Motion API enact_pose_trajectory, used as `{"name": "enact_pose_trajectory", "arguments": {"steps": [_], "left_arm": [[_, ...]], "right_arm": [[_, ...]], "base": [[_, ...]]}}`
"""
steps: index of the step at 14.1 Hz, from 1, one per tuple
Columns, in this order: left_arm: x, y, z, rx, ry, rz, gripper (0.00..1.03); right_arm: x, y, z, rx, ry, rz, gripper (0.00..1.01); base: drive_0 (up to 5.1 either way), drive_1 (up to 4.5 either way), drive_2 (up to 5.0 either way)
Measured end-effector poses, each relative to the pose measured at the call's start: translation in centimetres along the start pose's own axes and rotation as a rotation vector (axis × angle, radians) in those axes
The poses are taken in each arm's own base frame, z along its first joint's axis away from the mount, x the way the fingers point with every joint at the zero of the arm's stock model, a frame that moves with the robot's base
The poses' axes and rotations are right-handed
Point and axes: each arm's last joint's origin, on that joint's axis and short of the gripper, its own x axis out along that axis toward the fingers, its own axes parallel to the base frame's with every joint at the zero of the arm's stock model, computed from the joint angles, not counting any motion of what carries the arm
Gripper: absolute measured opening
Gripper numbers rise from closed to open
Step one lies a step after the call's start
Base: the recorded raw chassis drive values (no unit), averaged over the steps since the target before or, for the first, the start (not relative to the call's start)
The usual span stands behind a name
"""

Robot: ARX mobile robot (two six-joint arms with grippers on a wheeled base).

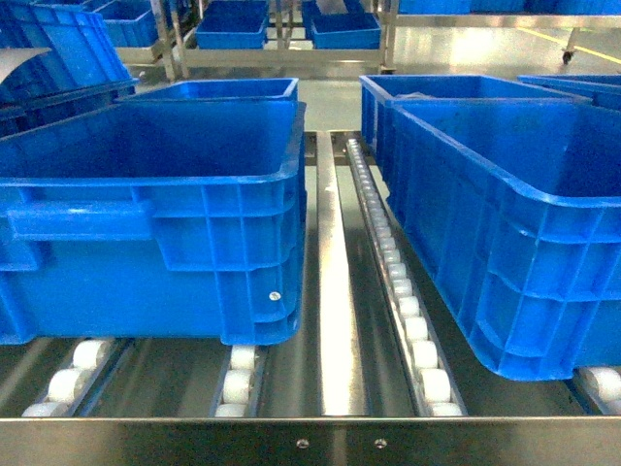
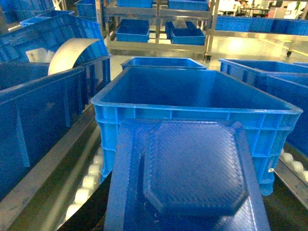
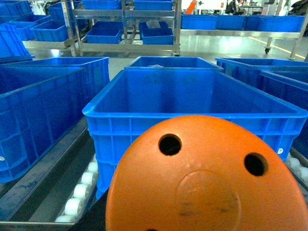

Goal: Sort blue parts and orange caps into right shelf containers

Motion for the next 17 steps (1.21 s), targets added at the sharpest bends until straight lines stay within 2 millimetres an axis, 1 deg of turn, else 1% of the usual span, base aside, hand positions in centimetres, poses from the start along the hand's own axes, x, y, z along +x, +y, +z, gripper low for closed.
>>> {"name": "enact_pose_trajectory", "arguments": {"steps": [17], "left_arm": [[0.00, 0.00, 0.01, 0.000, -0.001, 0.000, 0.42]], "right_arm": [[0.00, 0.00, 0.00, 0.000, 0.000, 0.000, 0.45]], "base": [[0.0, 0.00, 0.0]]}}
